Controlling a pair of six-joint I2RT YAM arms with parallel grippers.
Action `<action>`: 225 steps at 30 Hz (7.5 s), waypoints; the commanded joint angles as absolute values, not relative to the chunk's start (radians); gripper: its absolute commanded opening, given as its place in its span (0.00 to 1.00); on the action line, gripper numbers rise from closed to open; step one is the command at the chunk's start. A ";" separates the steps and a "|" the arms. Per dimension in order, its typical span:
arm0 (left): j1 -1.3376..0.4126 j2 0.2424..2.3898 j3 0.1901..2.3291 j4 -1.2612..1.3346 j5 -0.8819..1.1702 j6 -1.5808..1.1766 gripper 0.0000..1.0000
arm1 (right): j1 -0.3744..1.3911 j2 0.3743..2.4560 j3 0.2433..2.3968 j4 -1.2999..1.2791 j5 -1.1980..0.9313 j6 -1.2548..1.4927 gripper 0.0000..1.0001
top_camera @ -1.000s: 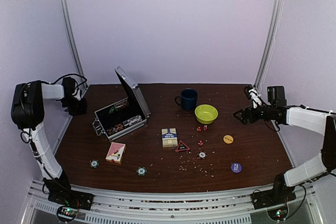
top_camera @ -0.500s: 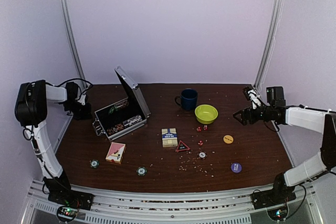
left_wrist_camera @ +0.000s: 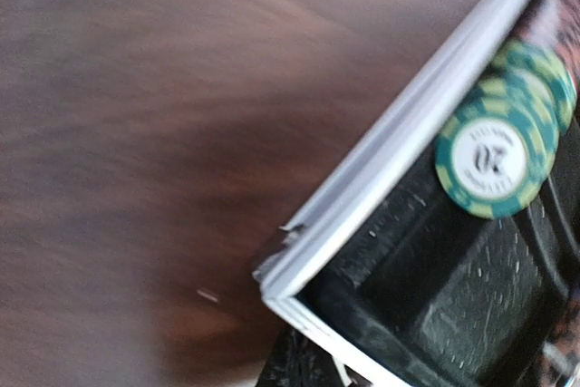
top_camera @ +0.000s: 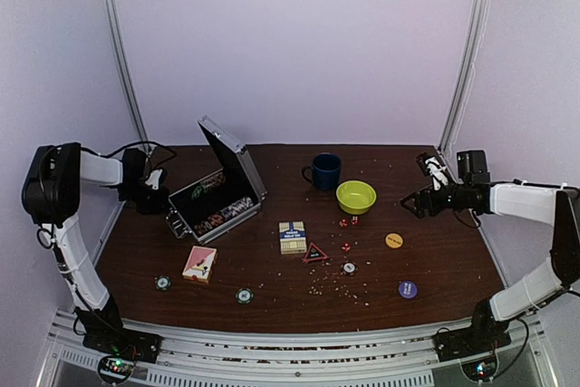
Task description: Pack up texas hold em set
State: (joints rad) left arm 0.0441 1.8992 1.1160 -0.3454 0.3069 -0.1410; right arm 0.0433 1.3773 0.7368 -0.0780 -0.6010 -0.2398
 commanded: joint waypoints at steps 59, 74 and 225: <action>-0.343 1.727 0.932 -0.198 0.496 -0.175 0.04 | 0.876 2.126 1.841 -0.357 -0.026 -0.533 0.96; -0.350 1.617 0.877 -0.250 0.509 -0.241 0.42 | 0.788 2.220 2.028 -0.256 0.131 -0.444 0.94; -0.815 2.041 1.531 -0.609 -0.147 0.231 0.58 | 0.328 1.375 0.835 -0.353 -0.611 -0.400 0.97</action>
